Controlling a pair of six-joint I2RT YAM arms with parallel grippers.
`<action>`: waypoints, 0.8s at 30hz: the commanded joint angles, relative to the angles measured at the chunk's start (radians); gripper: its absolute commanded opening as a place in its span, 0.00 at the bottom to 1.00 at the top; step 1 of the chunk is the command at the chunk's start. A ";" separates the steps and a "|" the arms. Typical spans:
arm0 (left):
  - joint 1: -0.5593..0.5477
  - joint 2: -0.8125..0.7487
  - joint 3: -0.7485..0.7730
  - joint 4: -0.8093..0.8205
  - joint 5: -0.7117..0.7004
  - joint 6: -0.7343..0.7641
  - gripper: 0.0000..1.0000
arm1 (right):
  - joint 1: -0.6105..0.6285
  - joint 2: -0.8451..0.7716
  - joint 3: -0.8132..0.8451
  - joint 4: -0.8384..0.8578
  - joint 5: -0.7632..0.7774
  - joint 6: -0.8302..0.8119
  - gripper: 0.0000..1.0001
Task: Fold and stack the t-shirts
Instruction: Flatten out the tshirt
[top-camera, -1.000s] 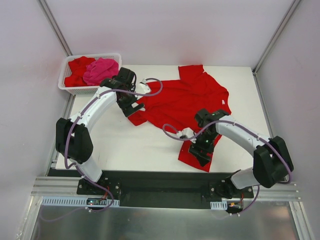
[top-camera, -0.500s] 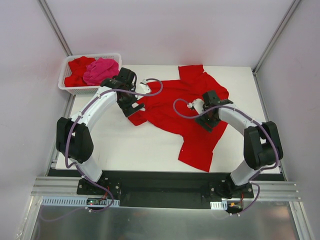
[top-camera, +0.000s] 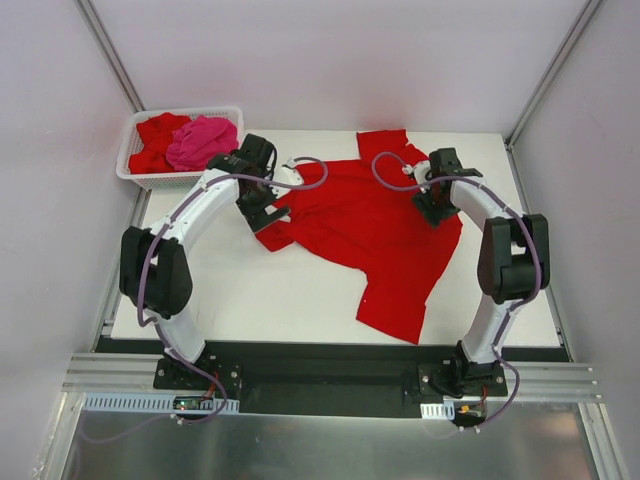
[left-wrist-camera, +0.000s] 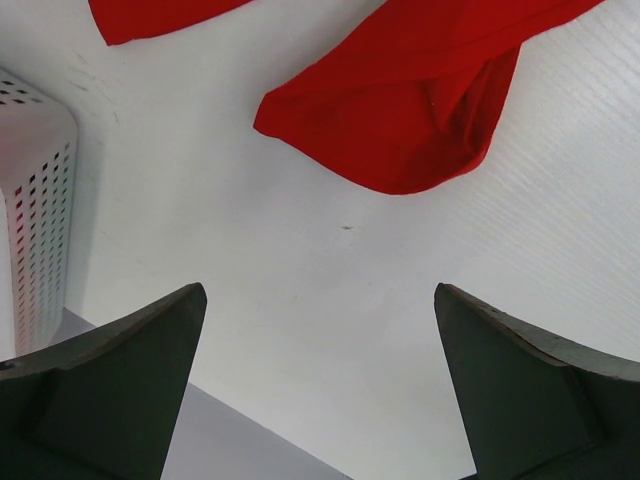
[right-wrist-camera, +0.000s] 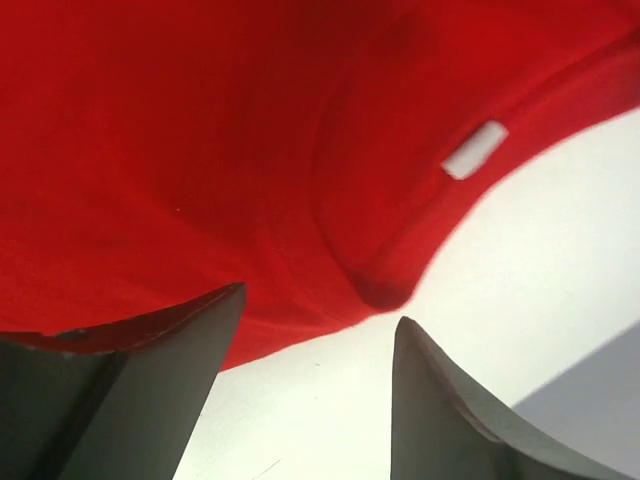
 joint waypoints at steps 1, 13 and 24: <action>0.001 0.101 0.120 0.003 0.008 0.007 0.99 | -0.020 0.068 0.071 -0.114 -0.057 0.031 0.66; -0.013 0.469 0.487 0.001 0.103 -0.047 0.99 | -0.066 0.071 0.054 -0.244 -0.244 -0.001 0.65; -0.022 0.632 0.550 0.020 0.104 0.010 0.99 | -0.080 0.039 0.026 -0.304 -0.327 -0.023 0.64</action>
